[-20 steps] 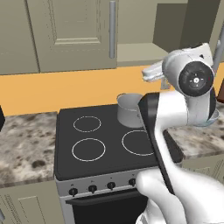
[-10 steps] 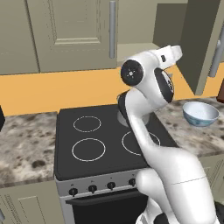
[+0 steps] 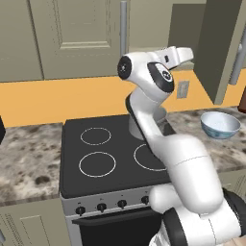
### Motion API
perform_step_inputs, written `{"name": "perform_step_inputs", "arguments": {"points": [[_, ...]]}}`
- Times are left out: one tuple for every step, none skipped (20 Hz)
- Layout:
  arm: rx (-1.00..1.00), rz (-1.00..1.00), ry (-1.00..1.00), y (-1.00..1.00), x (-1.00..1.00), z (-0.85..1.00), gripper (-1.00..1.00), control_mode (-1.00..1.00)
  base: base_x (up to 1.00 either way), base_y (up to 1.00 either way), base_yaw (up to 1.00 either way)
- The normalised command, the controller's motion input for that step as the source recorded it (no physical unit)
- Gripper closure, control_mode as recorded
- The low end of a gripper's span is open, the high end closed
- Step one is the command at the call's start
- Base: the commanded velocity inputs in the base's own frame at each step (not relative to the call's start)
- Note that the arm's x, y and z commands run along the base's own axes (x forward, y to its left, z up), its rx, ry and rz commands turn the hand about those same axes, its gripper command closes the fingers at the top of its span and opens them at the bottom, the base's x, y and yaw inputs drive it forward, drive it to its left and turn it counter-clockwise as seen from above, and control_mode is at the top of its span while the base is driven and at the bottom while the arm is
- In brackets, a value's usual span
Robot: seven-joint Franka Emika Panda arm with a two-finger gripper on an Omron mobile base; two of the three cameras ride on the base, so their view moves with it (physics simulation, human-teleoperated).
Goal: Open the cabinet and move the ladle to the pot. Then close the cabinet.
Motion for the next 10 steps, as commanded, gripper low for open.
{"name": "perform_step_inputs", "arguments": {"points": [[0.00,-0.24,0.08,-0.56,0.05,0.00,-1.00,-1.00,0.00,0.00,0.00],[0.00,-0.24,0.09,-0.58,0.11,0.00,-1.00,-1.00,0.00,0.00,0.00],[0.00,-0.23,0.07,-0.61,0.06,0.00,-1.00,-1.00,0.00,0.00,0.00],[0.00,-0.22,0.05,-0.69,0.11,0.00,-1.00,-1.00,0.00,0.00,0.00],[0.00,-0.21,0.00,-0.69,0.04,0.00,-1.00,-1.00,0.00,0.00,0.00],[0.00,-0.21,0.00,-0.71,0.04,0.00,-1.00,-1.00,0.00,0.00,0.00],[-0.01,-0.21,0.01,-0.72,0.01,-0.04,-1.00,-1.00,0.00,0.00,0.00],[0.00,-0.21,0.00,-0.74,0.00,0.00,-1.00,-1.00,0.00,0.00,0.00],[-0.01,-0.21,0.00,-0.74,0.00,-0.04,-1.00,-1.00,0.00,0.00,0.00],[-0.02,-0.21,0.01,-0.74,0.00,-0.04,-1.00,-1.00,0.00,0.00,0.00]]}}
